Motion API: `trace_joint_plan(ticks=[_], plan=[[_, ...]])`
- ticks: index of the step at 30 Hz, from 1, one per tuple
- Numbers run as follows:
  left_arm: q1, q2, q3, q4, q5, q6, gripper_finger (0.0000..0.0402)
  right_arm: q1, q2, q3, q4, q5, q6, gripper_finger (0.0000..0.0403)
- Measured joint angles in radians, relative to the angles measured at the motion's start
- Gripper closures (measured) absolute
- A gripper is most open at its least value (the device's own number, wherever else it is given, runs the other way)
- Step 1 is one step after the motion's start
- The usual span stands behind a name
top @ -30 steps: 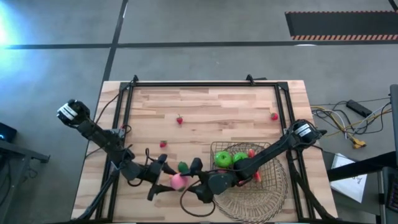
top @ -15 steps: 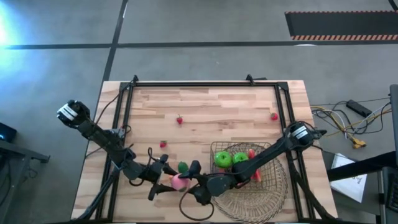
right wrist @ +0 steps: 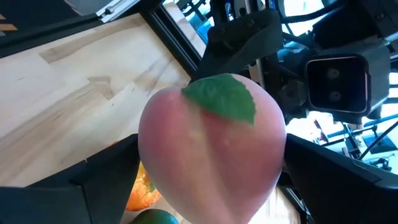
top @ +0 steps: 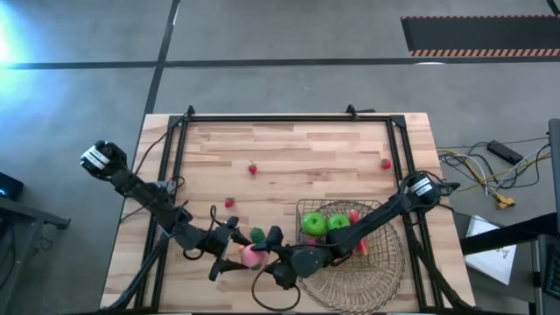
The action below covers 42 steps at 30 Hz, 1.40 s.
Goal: Build produce basket
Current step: Put the apricot into the wire basket
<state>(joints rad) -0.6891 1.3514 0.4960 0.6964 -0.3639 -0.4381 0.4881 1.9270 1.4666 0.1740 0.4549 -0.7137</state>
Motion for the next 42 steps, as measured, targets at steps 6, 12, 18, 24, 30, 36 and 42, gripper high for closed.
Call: trace_joint_plan(ticks=[6, 12, 18, 24, 30, 36, 42], plan=[[0.0, -0.002, -0.009, -0.014, 0.013, 0.033, 0.006, -0.001, 0.0, 0.0, -0.006, 0.006, 0.035, 0.0035], [0.011, -0.021, -0.006, -0.151, 0.027, 0.053, 0.0054, 0.002, 0.0, 0.0, -0.066, 0.026, 0.093, 0.0035], [0.012, -0.105, -0.007, -0.327, 0.015, 0.104, 0.0053, 0.027, 0.0, -0.001, -0.103, 0.025, 0.241, 0.0042], [0.013, -0.153, -0.01, -0.458, -0.147, 0.058, 0.0053, 0.076, -0.029, -0.001, -0.193, 0.137, 0.337, 0.0062], [0.013, -0.127, -0.011, -0.418, -0.228, 0.051, 0.0053, 0.151, -0.13, -0.001, -0.456, 0.239, 0.639, 0.0065], [0.013, -0.06, -0.011, -0.3, -0.271, 0.053, 0.0053, 0.238, -0.284, -0.001, -0.832, 0.311, 1.145, 0.0066], [0.013, 0.024, -0.01, -0.242, -0.287, 0.053, 0.0053, 0.345, -0.389, -0.001, -1.135, 0.372, 1.611, 0.0066]])
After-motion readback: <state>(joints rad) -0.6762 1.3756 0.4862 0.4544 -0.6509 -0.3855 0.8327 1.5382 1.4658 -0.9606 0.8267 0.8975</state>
